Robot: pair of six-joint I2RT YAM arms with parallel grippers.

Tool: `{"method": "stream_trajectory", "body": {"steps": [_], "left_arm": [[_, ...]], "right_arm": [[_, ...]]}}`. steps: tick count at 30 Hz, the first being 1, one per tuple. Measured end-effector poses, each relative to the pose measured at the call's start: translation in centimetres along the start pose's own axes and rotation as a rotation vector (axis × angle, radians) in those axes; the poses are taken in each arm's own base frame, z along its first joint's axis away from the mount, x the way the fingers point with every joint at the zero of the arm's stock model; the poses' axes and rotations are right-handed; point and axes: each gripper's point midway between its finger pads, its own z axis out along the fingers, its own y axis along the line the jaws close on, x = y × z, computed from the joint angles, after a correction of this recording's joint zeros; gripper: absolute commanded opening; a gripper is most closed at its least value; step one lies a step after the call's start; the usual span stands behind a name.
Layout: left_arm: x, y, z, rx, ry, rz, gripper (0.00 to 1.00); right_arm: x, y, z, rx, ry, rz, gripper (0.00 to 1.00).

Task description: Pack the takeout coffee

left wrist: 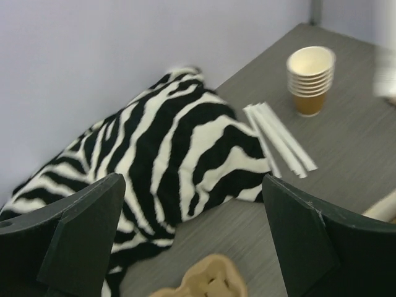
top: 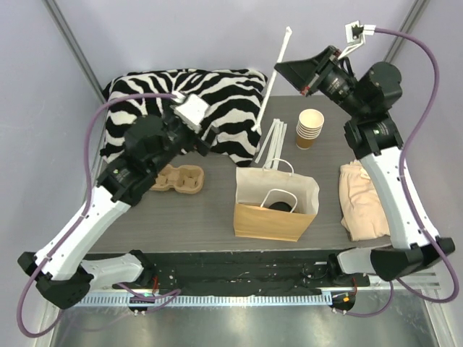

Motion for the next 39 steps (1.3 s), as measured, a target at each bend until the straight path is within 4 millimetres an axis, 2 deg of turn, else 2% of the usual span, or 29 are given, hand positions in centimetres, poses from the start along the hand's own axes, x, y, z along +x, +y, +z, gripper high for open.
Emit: {"method": "stream_trajectory", "body": {"steps": [2, 4, 5, 8, 12, 16, 26, 33, 39], "left_arm": [[1.1, 2.5, -0.9, -0.070, 0.044, -0.042, 0.98], [3.0, 5.3, -2.1, -0.153, 0.110, -0.089, 0.98], [3.5, 5.8, -2.5, -0.171, 0.126, -0.101, 0.98], [4.9, 5.9, -3.3, -0.184, 0.167, -0.133, 0.98], [6.8, 5.0, -3.8, -0.166, 0.224, -0.153, 0.98], [7.9, 4.4, -3.9, -0.151, 0.259, -0.166, 0.98], [7.9, 4.0, -3.9, -0.130, 0.259, -0.171, 0.98], [8.2, 3.7, -3.4, -0.112, 0.269, -0.173, 0.98], [8.3, 3.4, -3.2, -0.096, 0.274, -0.174, 0.97]], "right_arm": [[0.5, 2.3, -1.8, -0.044, 0.051, -0.044, 0.01], [1.2, 5.1, -4.4, -0.100, 0.106, -0.133, 0.01], [1.4, 6.0, -5.4, -0.117, 0.121, -0.165, 0.01], [2.4, 8.0, -8.8, -0.152, 0.181, -0.294, 0.01], [3.7, 9.1, -11.5, -0.173, 0.243, -0.394, 0.01], [5.2, 8.2, -12.6, -0.170, 0.303, -0.463, 0.01], [10.8, 3.6, -14.0, -0.144, 0.475, -0.505, 0.01], [14.0, 2.2, -15.7, -0.144, 0.537, -0.486, 0.01], [15.8, 1.5, -17.1, -0.160, 0.577, -0.521, 0.01]]}}
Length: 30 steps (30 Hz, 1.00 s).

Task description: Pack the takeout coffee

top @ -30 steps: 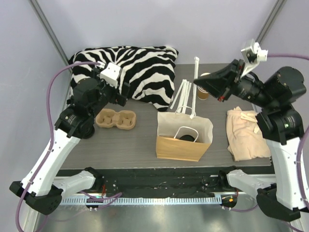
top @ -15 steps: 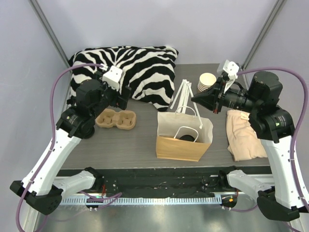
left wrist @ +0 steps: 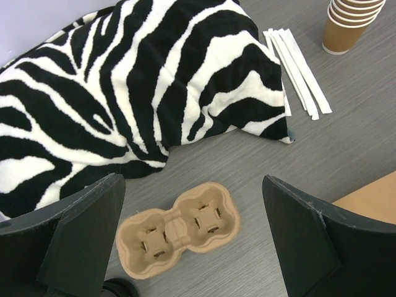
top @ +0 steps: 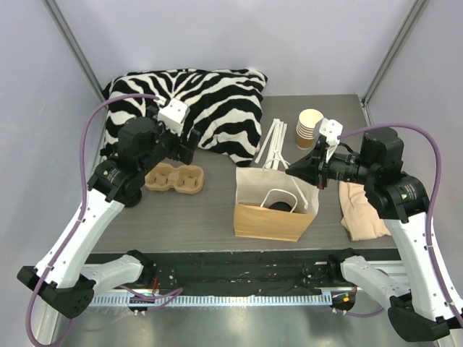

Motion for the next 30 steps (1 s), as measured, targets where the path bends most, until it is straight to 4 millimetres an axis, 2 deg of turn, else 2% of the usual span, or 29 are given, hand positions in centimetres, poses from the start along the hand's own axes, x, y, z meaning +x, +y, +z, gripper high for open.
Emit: {"method": "stream_trajectory", "body": {"steps": [8, 15, 19, 22, 24, 28, 30], "left_arm": [[0.5, -0.4, 0.7, 0.019, 0.022, 0.001, 0.97], [0.6, -0.6, 0.8, 0.027, 0.025, 0.002, 0.97], [0.7, -0.6, 1.0, 0.028, 0.029, 0.002, 0.97], [0.8, -0.6, 1.1, 0.028, 0.033, 0.002, 0.98], [0.9, -0.6, 1.2, 0.029, 0.037, 0.003, 0.98], [1.1, -0.7, 1.6, 0.031, 0.052, 0.002, 0.98], [1.1, -0.7, 1.8, 0.032, 0.059, 0.000, 0.98]], "right_arm": [[4.2, 0.1, 0.7, -0.041, 0.099, -0.013, 0.01], [6.5, 0.6, 1.3, -0.088, 0.145, -0.024, 0.02], [7.0, 1.0, 1.8, -0.120, 0.159, -0.036, 0.12], [7.2, 1.4, 2.1, -0.143, 0.165, -0.044, 0.23], [7.2, 1.6, 2.3, -0.150, 0.167, -0.045, 0.25], [7.2, 1.9, 2.4, -0.156, 0.170, -0.036, 0.36], [7.1, 1.8, 2.5, -0.151, 0.169, -0.030, 0.37]]}}
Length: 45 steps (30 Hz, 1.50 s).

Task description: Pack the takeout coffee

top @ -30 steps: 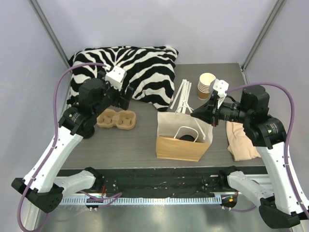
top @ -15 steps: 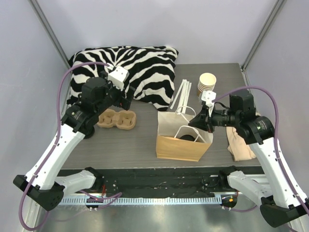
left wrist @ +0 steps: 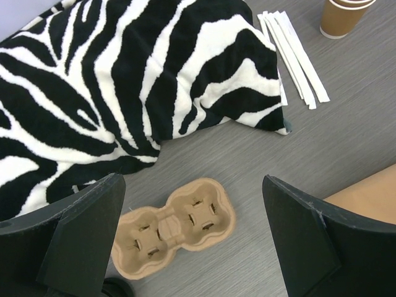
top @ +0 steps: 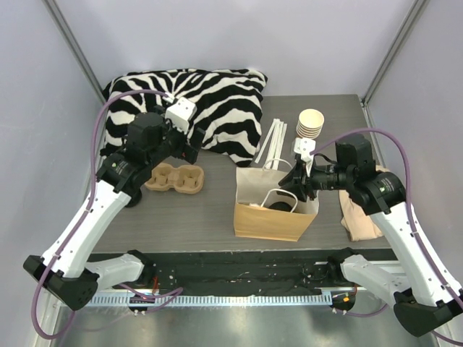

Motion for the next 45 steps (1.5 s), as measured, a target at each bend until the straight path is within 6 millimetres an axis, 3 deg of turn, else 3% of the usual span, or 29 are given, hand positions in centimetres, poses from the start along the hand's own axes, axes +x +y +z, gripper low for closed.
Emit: {"method": "stream_trajectory", "body": {"steps": [7, 14, 17, 21, 26, 30, 33, 36, 39, 45], "left_arm": [[0.0, -0.1, 0.3, 0.003, 0.017, -0.012, 0.99], [0.0, 0.3, 0.7, 0.003, 0.043, -0.049, 0.99], [0.0, 0.6, 0.9, 0.008, 0.059, -0.070, 0.99], [-0.8, 1.6, 1.5, 0.027, 0.068, -0.116, 0.99], [-1.7, 2.2, 2.9, 0.073, 0.104, -0.153, 1.00], [-1.9, 2.0, 4.2, 0.143, 0.159, -0.181, 1.00], [-1.5, 2.5, 5.6, 0.173, 0.218, -0.209, 1.00], [0.1, 3.5, 7.0, 0.182, 0.302, -0.254, 1.00], [2.2, 5.6, 8.1, 0.182, 0.378, -0.341, 1.00], [6.7, 11.6, 7.4, 0.119, 0.470, -0.566, 1.00]], "right_arm": [[-2.1, -1.1, -0.3, 0.055, -0.038, 0.015, 0.40], [-7.3, -2.9, -1.3, 0.146, -0.151, -0.005, 0.41], [-10.5, -4.0, -2.0, 0.197, -0.221, -0.026, 0.44], [-14.7, -6.6, -3.0, 0.318, -0.323, -0.027, 0.53], [-17.2, -11.5, -3.6, 0.495, -0.381, 0.060, 0.62], [-15.8, -17.0, -3.9, 0.628, -0.364, 0.175, 0.86], [-13.1, -21.1, -4.5, 0.715, -0.326, 0.275, 0.97], [-10.1, -24.3, -5.6, 0.785, -0.295, 0.363, 1.00], [-7.0, -26.1, -7.2, 0.845, -0.264, 0.432, 1.00], [-0.4, -28.3, -10.8, 0.960, -0.153, 0.543, 1.00]]}}
